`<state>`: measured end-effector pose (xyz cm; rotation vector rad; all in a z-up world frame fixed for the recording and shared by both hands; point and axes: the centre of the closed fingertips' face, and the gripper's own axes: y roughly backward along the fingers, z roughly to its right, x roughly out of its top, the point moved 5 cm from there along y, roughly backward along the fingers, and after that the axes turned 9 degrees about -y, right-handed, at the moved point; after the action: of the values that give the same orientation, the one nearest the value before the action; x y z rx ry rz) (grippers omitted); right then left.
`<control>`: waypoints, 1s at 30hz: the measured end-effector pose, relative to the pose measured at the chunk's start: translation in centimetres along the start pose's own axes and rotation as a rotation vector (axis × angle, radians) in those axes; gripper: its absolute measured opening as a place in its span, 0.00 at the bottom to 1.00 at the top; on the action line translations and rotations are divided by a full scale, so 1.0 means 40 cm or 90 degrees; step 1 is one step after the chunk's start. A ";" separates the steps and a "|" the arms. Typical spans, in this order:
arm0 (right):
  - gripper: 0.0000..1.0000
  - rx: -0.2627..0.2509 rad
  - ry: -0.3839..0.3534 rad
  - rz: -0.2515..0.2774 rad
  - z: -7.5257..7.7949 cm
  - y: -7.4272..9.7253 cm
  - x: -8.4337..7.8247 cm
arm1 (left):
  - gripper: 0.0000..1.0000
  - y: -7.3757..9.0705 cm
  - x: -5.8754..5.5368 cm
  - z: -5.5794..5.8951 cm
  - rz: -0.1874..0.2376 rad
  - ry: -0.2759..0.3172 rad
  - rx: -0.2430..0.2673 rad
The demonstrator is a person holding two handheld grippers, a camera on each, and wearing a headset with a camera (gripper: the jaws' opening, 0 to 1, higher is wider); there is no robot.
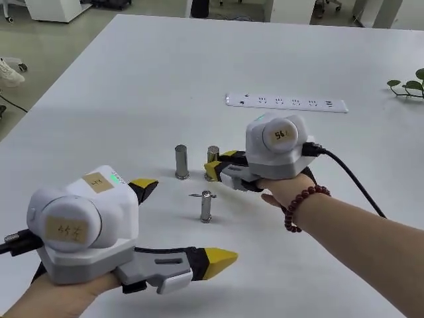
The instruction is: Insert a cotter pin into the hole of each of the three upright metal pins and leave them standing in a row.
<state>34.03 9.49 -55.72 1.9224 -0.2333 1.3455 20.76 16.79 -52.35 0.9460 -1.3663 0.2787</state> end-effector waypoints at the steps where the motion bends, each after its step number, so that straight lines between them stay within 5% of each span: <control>1: 0.08 -0.003 0.001 -0.001 0.001 0.002 -0.001 | 0.97 0.000 0.000 0.001 0.000 0.000 0.000; 30: 0.08 -0.061 -0.012 -0.004 -0.015 0.184 -0.085 | 0.97 0.027 0.013 0.028 0.005 -0.015 -0.007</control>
<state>28.16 3.91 -55.05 1.8555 -0.2948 1.2892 19.38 16.48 -51.52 0.9369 -1.3930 0.2659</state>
